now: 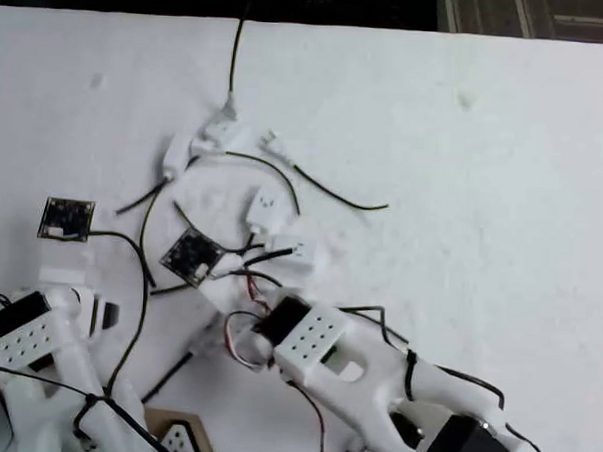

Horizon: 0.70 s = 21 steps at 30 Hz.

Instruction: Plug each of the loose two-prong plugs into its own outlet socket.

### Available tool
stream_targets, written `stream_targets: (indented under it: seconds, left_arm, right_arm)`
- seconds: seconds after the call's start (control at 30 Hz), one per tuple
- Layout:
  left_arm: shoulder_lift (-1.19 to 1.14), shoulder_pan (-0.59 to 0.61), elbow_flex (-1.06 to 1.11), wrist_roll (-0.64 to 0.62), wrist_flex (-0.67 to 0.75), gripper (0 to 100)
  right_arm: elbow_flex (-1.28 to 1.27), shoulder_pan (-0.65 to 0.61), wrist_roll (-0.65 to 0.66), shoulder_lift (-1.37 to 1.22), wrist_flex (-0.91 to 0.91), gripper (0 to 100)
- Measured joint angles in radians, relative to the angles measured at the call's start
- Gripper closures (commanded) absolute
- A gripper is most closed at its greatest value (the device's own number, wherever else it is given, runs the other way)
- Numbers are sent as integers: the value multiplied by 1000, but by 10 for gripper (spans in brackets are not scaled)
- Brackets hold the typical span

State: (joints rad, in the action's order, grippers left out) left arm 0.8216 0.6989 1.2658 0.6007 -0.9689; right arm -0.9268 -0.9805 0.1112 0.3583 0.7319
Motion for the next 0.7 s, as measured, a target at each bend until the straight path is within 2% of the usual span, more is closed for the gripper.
stream_targets:
  seconds: [0.3, 0.5, 0.7]
  left_arm:
    - [0, 0, 0, 0, 0, 744]
    - [0, 0, 0, 0, 0, 742]
    - [0, -11, -8, 0, -43, 744]
  right_arm:
    - [0, 0, 0, -29, -9, 965]
    - [-6, -8, -2, 32, 66, 766]
    - [-5, -3, -51, 308, 259, 817]
